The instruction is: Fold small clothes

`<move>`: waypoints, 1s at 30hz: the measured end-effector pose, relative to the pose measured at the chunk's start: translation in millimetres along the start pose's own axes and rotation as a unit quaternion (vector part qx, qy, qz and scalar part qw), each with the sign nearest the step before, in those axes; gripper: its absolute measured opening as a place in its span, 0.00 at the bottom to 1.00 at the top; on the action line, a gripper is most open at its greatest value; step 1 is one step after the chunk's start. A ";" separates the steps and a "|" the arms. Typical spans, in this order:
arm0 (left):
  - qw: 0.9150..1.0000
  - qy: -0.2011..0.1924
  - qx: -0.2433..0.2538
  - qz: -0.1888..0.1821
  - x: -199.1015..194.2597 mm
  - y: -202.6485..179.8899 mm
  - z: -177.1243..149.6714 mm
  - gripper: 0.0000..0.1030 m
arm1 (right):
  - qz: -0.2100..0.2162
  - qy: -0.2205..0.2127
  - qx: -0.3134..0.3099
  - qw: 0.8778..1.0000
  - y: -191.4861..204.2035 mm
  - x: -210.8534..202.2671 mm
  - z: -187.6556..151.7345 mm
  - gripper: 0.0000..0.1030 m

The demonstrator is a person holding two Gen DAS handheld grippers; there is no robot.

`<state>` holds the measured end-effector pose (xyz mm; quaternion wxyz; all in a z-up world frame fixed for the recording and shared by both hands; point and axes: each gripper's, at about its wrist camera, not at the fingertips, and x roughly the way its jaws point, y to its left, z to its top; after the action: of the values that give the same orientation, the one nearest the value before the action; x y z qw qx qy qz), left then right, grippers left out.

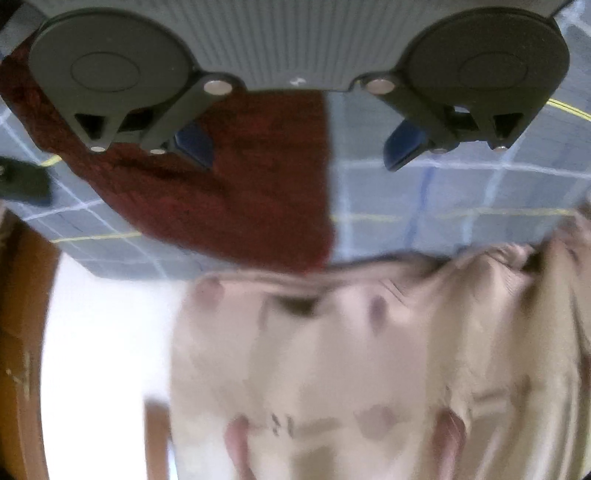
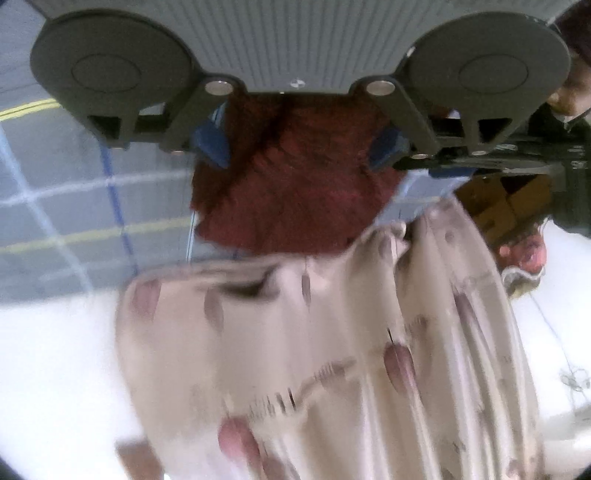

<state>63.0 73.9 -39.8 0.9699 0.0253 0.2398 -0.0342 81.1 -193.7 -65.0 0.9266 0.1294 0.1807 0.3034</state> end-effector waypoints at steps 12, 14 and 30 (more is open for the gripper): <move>0.997 -0.055 -0.031 0.052 -56.4 -14.0 22.2 1.00 | -0.012 -0.052 -0.017 0.998 35.9 -61.8 -2.2 1.00; 0.996 -0.060 -0.037 0.058 -63.1 -16.1 22.9 1.00 | -0.005 -0.054 -0.017 0.998 39.3 -67.5 -2.9 1.00; 0.994 -0.088 -0.025 0.063 -86.3 -19.7 28.4 1.00 | -0.005 -0.069 -0.058 0.996 74.2 -85.8 -1.0 1.00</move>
<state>-1.6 57.1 25.0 0.9877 0.0129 0.1526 0.0311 -22.0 -187.8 -18.0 0.9442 0.0957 0.0989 0.2993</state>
